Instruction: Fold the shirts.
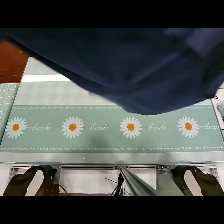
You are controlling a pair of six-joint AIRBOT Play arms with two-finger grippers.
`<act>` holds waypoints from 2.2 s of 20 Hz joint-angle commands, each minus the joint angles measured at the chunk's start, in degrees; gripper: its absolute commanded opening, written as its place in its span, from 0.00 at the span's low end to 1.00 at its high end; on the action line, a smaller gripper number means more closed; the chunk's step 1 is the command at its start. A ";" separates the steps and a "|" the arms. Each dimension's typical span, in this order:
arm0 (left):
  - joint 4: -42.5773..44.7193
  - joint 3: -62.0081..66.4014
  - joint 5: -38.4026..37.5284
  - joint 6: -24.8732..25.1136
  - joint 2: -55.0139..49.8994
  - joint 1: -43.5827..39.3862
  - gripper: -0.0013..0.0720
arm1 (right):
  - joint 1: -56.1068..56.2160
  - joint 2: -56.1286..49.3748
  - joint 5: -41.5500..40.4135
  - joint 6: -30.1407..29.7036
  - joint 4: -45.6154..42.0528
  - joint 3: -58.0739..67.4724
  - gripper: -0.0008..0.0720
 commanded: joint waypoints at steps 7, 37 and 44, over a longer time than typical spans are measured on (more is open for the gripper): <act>12.87 3.30 -21.33 -11.19 3.15 0.48 0.04 | -0.22 -1.16 25.44 6.19 -18.18 7.54 0.05; 12.31 -63.36 -4.63 -5.09 -14.53 2.71 0.66 | 20.92 -55.60 33.05 1.95 -26.08 5.29 0.05; 14.32 -69.33 -17.64 -5.92 -9.42 13.03 0.73 | 20.92 -55.60 32.85 1.05 -26.14 5.29 0.05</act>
